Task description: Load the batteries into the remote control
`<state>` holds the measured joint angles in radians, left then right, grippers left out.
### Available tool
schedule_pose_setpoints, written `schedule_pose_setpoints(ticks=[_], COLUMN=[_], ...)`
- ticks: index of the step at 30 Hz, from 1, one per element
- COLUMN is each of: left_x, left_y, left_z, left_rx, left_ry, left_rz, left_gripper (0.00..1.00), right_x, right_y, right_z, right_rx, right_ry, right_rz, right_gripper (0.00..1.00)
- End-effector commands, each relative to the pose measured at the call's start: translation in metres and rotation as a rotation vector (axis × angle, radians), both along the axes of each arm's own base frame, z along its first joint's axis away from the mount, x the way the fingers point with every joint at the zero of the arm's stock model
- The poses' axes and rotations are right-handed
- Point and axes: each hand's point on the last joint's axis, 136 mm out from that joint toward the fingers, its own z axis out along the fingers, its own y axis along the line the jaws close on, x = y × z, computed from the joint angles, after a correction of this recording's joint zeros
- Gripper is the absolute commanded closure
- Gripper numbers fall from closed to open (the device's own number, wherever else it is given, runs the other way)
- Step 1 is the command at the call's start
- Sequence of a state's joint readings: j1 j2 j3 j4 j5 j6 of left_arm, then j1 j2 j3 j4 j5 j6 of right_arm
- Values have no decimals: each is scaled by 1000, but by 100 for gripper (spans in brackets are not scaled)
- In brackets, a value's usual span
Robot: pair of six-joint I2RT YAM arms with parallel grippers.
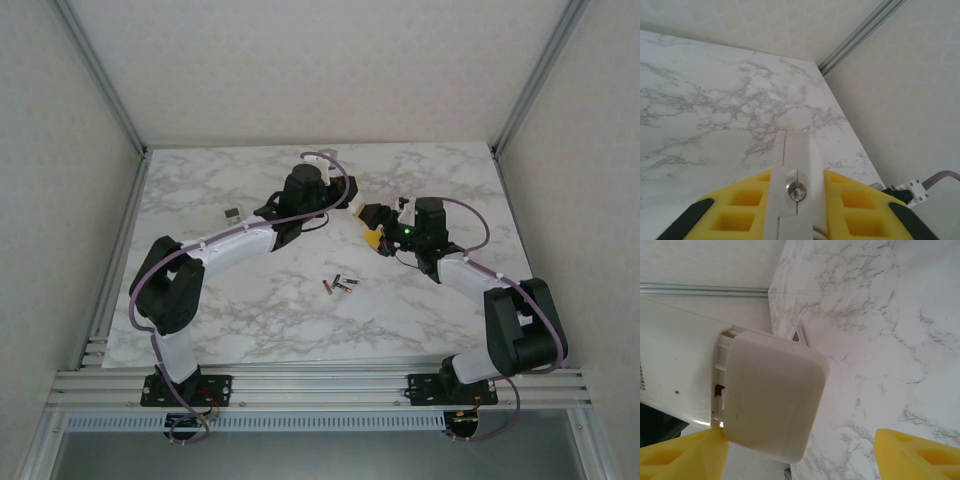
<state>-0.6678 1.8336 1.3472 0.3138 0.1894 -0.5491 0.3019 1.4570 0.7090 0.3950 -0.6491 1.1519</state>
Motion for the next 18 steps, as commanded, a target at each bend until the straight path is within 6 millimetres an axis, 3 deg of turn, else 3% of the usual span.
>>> schedule_pose_setpoints(ticks=[1, 6, 10, 14, 18], left_x=[-11, -13, -14, -15, -17], left_y=[-5, -4, -3, -2, 0], left_z=[47, 55, 59, 53, 40], left_rx=[-88, -96, -93, -83, -70], left_ry=[-81, -98, -109, -100, -77], left_rz=[-34, -40, -41, -40, -38], left_gripper=[100, 100, 100, 100, 100], right_x=[7, 6, 6, 1, -9], right_y=[3, -1, -10, -25, -39], right_z=[4, -9, -32, -60, -79], right_rx=[8, -26, -60, -66, -79], right_ry=[-11, 30, 113, 199, 238], right_rz=[-10, -30, -67, -110, -136], right_gripper=[26, 29, 39, 50, 53])
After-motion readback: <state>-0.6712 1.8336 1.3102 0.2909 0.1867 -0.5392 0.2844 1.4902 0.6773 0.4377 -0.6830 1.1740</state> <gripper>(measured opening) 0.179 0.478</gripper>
